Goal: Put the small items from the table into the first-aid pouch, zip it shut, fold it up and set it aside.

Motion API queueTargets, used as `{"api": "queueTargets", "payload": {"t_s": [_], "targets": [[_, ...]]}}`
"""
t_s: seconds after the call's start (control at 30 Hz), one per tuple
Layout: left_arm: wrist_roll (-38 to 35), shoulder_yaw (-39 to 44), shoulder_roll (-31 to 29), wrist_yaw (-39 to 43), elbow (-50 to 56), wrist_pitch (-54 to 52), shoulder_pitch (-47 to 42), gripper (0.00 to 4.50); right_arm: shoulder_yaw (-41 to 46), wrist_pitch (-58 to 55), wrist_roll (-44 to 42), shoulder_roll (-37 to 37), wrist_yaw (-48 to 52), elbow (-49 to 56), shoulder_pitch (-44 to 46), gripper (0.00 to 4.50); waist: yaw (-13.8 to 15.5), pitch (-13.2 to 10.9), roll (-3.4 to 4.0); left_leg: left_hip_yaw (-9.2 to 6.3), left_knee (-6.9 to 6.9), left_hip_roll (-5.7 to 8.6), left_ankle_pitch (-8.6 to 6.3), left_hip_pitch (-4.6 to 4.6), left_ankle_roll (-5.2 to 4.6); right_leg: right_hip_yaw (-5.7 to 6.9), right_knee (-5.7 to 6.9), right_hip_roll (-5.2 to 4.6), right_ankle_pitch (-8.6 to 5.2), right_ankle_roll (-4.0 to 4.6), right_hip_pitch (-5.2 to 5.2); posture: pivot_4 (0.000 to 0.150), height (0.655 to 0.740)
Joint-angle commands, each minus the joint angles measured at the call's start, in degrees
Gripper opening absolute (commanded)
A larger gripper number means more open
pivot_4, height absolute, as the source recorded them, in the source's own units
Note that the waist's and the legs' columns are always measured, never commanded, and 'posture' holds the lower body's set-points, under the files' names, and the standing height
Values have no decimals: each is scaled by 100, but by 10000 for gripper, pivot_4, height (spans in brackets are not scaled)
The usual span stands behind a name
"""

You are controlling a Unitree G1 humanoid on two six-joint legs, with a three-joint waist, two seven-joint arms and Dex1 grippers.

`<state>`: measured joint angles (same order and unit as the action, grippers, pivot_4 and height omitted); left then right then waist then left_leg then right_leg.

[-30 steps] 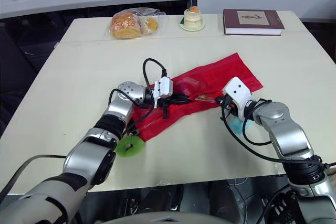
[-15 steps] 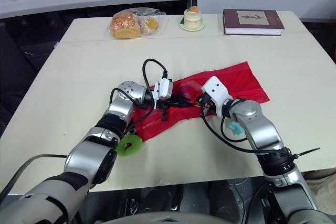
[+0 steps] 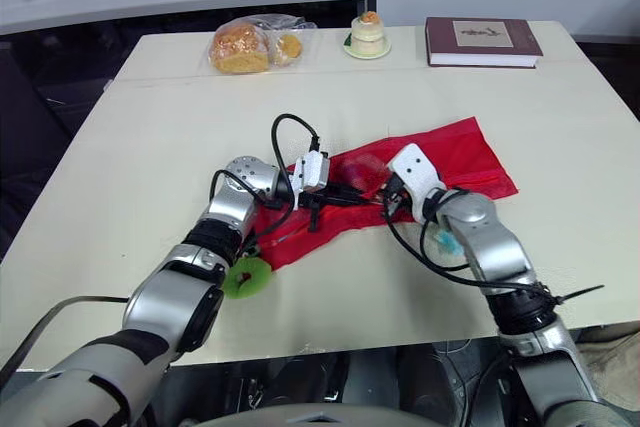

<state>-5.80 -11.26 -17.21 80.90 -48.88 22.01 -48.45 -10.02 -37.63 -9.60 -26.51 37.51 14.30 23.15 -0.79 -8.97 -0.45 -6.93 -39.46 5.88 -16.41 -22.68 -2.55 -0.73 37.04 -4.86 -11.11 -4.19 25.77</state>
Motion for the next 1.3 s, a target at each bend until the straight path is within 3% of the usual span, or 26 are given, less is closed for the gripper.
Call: {"api": "queueTargets", "payload": {"t_s": [0.03, 0.33, 0.53, 0.93, 1.17, 1.3], "targets": [[-23, 46, 9, 3, 98, 126, -41, 0, 238, -192, -281, -211, 202, 562, -74, 807, -8, 0, 0, 1, 0, 0, 0, 0, 0, -1, 1, 0, 0, 0, 1, 1500, 7289], [-2, 18, 47, 35, 37, 167, -98, 0, -369, -218, 55, -383, 226, 170, -38, 807, 2, 0, 0, 1, 0, -3, 0, 1, 0, -1, 2, 1, 0, 0, 0, 1500, 7289], [0, 8, 77, 63, 46, 160, -111, 0, -633, 81, 231, 122, 99, -501, 394, 807, -4, 0, 0, 1, 0, -3, 0, 1, 0, -1, 1, 1, 0, 0, 1, 1500, 7289], [-21, -36, 104, 132, 161, 137, 2, 0, -353, 923, 529, 1047, -718, -1334, 766, 807, -14, 0, 0, 1, 0, -2, 0, 1, 0, -2, 1, 2, 0, 0, 3, 1500, 7289], [8, 10, 41, 97, 17, 183, -74, 0, -348, 676, 383, 720, -416, -777, 338, 807, -13, 0, 0, 1, 1, -2, 0, 1, 0, -2, 1, 2, 0, 0, 3, 1500, 7289], [71, 64, -78, 37, -192, 294, -170, 0, -39, 511, 23, 161, 12, 181, -209, 807, 2, 0, 0, 0, 1, -2, 0, 1, 0, -1, 1, 3, 0, 0, 3, 1500, 7289]]}}
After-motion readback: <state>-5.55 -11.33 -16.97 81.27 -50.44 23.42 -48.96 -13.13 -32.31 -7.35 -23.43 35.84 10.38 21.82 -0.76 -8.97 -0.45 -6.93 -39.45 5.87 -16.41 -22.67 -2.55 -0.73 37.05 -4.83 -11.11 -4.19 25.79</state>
